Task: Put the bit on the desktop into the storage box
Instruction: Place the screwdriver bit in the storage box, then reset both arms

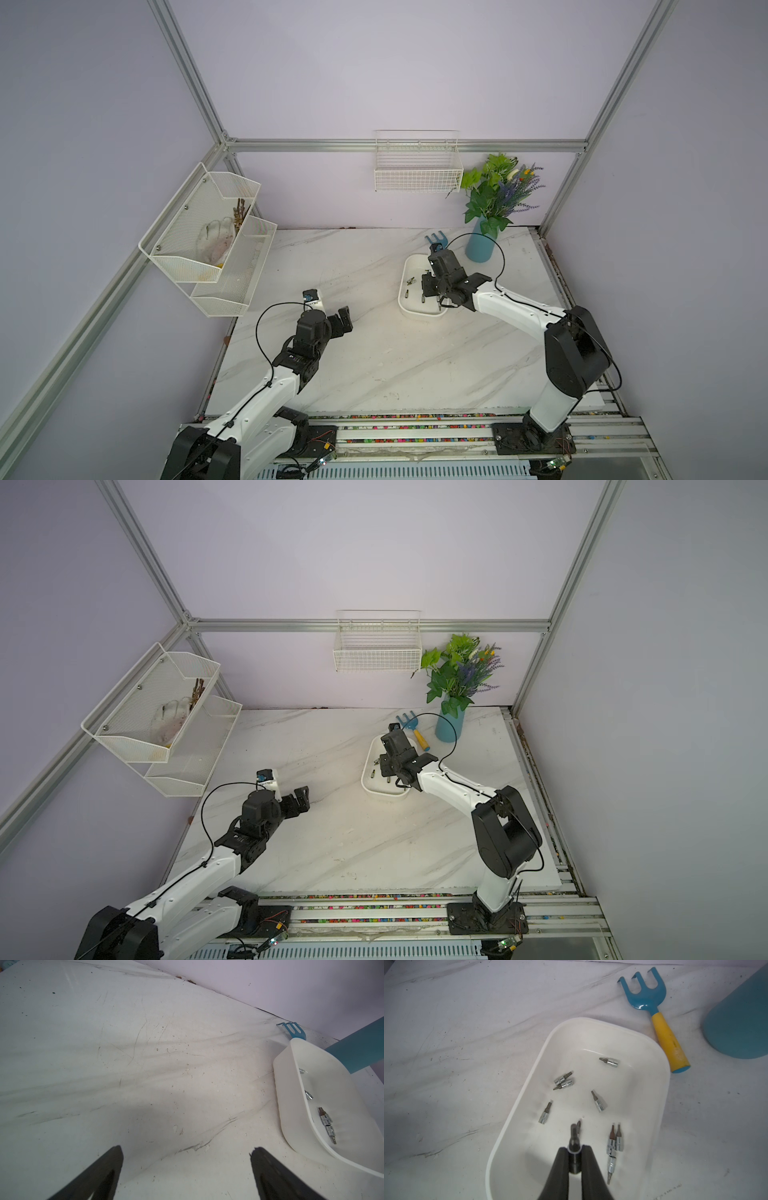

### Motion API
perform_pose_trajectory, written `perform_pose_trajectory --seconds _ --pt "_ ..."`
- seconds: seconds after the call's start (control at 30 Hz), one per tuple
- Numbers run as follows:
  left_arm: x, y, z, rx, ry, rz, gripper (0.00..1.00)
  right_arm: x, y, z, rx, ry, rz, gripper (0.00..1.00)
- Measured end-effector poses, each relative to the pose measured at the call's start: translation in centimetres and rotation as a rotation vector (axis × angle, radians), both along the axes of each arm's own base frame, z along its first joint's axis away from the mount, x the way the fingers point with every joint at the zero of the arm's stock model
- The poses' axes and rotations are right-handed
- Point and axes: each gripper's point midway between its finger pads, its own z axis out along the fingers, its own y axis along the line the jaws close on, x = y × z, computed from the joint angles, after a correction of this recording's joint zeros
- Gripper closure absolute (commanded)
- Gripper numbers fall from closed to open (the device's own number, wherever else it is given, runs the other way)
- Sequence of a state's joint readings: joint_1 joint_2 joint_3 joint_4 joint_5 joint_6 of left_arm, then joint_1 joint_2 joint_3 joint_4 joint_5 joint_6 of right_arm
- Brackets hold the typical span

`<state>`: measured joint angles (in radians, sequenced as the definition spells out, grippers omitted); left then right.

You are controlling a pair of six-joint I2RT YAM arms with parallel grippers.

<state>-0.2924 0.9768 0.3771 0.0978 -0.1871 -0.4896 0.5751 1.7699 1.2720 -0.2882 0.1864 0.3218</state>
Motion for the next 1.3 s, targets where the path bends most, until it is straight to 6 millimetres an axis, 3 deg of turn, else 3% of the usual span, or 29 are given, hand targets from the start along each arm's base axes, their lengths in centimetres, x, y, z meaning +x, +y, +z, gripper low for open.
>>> perform_pose_trajectory --seconds 0.13,0.27,0.33,0.5,0.6,0.67,0.77,0.8,0.87,1.0,1.1,1.3 --pt "0.0 0.0 0.0 0.000 0.000 -0.003 0.00 0.9 0.2 -3.1 0.006 0.050 -0.009 0.89" --pt "0.0 -0.1 0.0 0.000 0.000 -0.003 0.00 1.3 0.0 -4.2 0.018 0.074 -0.016 0.88" --pt "0.0 -0.1 0.0 0.000 0.000 -0.004 0.00 1.4 -0.1 -4.1 0.028 0.074 -0.021 0.84" --pt "0.0 -0.2 0.2 -0.003 -0.006 -0.011 0.00 1.8 -0.3 -3.7 0.049 0.068 -0.025 0.61" --pt "-0.1 -0.5 0.8 -0.007 -0.025 -0.034 0.00 1.7 -0.5 -2.3 0.069 0.046 -0.027 0.55" --pt "-0.1 -0.9 1.7 -0.012 -0.056 -0.062 0.00 1.3 -0.9 -0.2 0.088 0.009 -0.028 0.50" --pt "-0.2 -1.5 2.8 -0.011 -0.107 -0.105 0.00 0.0 -2.0 3.8 0.124 -0.071 -0.035 0.41" --pt "-0.3 -1.6 3.1 -0.010 -0.119 -0.118 0.00 -0.5 -2.5 5.1 0.135 -0.102 -0.041 0.33" --pt "-0.4 -1.8 3.5 0.000 -0.140 -0.135 0.00 -1.8 -3.9 8.0 0.158 -0.185 -0.057 0.01" --pt "-0.4 -1.8 4.5 0.030 -0.184 -0.149 0.00 -4.4 -7.0 11.4 0.174 -0.350 -0.103 0.00" --pt "-0.3 -1.3 5.7 0.058 -0.232 -0.136 0.00 -6.4 -9.5 11.3 0.154 -0.454 -0.148 0.00" --pt "-0.1 0.2 8.7 0.132 -0.348 -0.067 0.00 -10.3 -14.2 7.0 0.057 -0.589 -0.223 0.00"
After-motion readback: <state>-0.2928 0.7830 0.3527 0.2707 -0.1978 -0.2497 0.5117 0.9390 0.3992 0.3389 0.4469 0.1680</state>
